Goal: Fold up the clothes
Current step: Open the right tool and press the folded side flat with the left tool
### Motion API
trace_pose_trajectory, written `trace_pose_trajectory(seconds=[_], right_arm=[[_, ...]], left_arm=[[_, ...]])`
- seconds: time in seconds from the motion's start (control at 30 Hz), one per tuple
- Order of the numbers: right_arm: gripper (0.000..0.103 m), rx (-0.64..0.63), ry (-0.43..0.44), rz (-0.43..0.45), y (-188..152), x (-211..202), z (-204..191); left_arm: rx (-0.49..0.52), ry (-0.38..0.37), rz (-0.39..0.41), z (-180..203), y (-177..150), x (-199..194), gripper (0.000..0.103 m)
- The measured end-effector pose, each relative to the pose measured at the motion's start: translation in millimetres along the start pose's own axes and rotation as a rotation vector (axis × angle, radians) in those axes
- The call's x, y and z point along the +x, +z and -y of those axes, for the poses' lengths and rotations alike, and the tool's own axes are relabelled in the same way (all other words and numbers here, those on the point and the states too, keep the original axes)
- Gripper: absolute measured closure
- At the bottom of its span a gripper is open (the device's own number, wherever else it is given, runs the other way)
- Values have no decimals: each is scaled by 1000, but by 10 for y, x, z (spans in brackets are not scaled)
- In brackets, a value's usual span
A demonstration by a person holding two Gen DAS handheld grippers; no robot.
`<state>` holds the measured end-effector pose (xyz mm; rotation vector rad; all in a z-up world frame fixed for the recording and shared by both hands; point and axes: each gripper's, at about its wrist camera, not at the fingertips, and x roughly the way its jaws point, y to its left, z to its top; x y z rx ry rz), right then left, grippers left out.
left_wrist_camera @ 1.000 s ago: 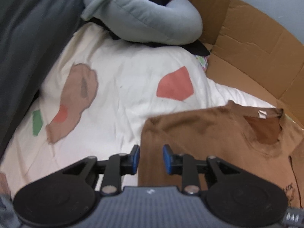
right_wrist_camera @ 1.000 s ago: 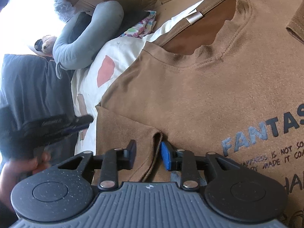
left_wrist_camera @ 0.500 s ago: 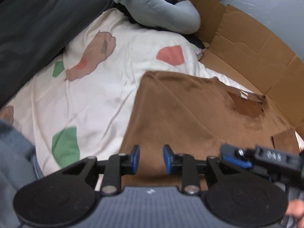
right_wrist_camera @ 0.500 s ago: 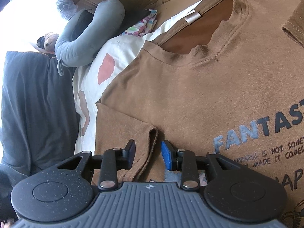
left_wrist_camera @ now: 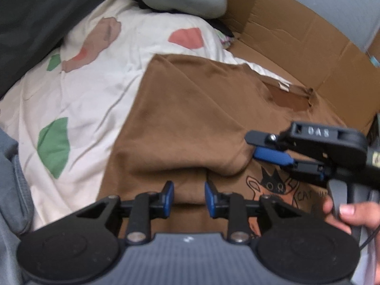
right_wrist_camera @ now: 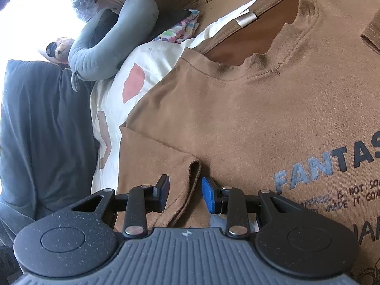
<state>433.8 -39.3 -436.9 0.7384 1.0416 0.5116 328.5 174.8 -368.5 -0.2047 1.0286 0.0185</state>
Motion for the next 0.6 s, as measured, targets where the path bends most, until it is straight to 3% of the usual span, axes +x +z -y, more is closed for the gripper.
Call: trace_pose_trajectory(seconds=[0.2,0.3,0.37,0.43,0.6], right_arm=[[69,-6,-19,13,44,42,-12],[79,-12,-31,14,51,58,-16],[91,-14,-40,15,52,62,-8],[100,-18,-47,16,52,62,0],[102,-33,-53,24,60,56,-28]], left_arm=[[18,13,-18,45,-83,128,66],[39,22,-12,58,-116,145,67],[54,28,-7,66,-136,153,71],[69,35,-2,75,-157,161,82],[54,2,-13,39,-123,16,90]])
